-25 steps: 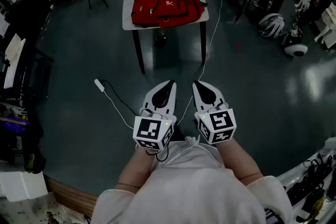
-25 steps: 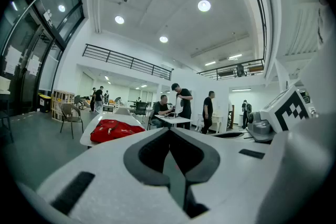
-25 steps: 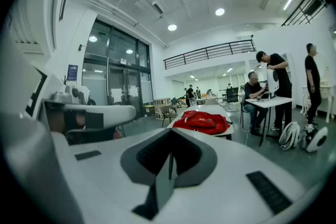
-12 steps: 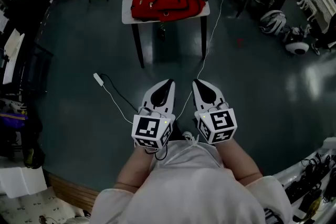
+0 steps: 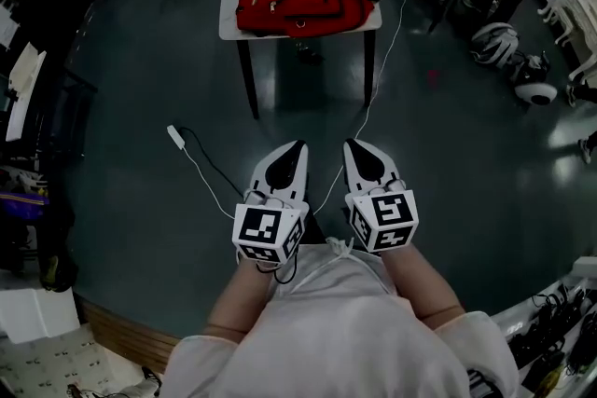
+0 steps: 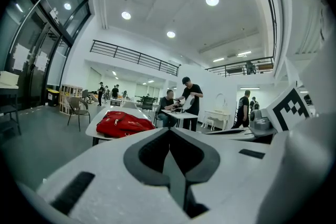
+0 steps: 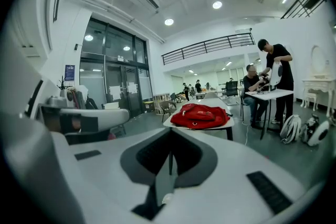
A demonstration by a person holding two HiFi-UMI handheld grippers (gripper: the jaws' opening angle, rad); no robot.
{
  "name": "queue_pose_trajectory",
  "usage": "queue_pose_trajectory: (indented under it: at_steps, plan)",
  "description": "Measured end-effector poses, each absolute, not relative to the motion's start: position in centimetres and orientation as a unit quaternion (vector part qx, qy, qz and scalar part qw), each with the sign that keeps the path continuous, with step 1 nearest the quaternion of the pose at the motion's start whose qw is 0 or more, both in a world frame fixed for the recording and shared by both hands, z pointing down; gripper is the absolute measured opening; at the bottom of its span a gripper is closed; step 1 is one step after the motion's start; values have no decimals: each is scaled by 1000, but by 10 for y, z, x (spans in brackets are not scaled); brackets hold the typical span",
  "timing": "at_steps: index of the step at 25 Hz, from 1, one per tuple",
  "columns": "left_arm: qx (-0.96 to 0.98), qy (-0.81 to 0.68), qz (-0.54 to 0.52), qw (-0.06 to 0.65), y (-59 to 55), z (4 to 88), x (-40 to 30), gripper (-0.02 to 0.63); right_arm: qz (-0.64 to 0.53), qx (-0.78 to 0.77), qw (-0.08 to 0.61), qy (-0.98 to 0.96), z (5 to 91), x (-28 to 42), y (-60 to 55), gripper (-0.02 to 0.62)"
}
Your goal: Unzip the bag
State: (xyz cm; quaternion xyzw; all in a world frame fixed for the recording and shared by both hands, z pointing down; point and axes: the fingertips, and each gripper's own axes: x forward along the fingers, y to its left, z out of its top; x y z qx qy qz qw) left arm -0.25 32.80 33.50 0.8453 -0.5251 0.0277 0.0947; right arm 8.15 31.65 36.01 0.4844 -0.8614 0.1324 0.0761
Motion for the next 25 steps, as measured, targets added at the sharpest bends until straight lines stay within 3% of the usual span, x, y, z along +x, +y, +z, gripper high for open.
queue_pose_trajectory:
  at_steps: [25]
  plan:
    - [841, -501, 70, 192, -24, 409, -115, 20, 223, 492, 162, -826, 429, -18, -11, 28]
